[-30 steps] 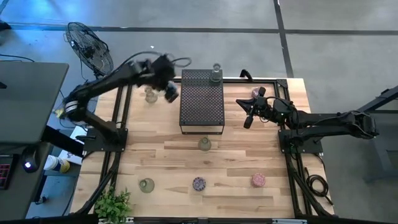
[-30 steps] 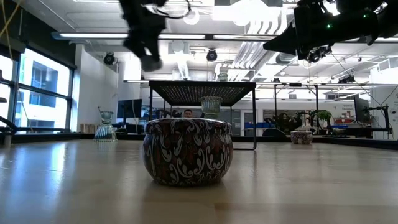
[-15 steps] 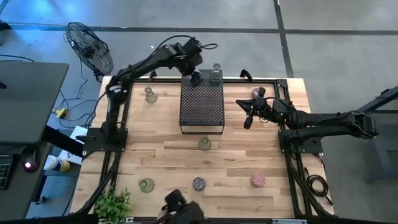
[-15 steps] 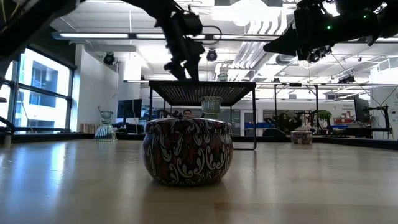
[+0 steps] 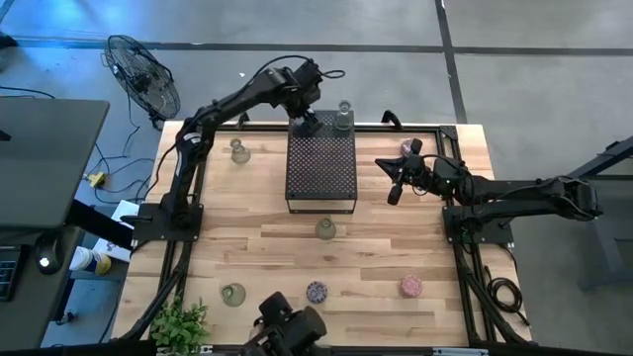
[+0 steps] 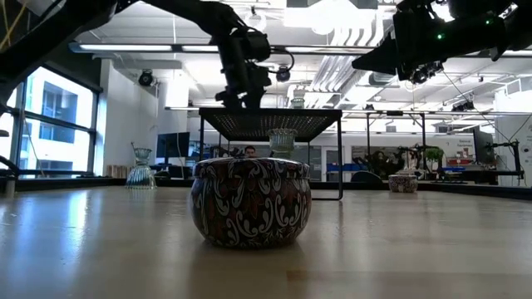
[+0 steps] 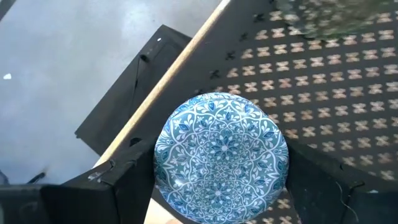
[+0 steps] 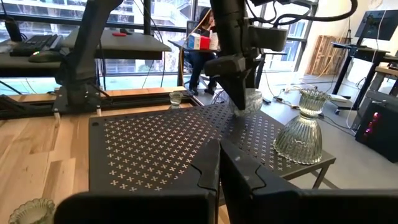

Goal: Pick & Place candle stick holders
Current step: Put the blue scented candle on the of the shelf

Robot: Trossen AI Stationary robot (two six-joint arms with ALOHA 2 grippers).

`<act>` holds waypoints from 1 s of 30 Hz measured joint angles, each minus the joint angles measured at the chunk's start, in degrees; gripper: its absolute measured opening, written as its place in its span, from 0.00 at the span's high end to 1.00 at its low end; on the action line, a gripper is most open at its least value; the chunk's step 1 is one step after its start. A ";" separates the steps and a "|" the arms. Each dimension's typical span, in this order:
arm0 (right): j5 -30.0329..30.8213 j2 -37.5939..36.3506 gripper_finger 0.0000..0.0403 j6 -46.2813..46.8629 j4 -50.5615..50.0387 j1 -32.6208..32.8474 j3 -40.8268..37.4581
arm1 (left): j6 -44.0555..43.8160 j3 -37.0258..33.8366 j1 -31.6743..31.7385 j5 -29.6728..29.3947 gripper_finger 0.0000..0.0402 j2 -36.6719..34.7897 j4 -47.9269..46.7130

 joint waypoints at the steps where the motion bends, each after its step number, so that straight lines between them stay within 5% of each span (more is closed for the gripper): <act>1: 0.00 0.00 1.00 0.00 0.00 0.01 0.00 | -0.01 0.00 0.11 -0.12 0.28 0.12 0.06; 30: 0.00 0.00 1.00 0.02 -0.15 0.01 0.00 | 0.84 -0.02 0.28 -2.17 0.27 0.16 0.23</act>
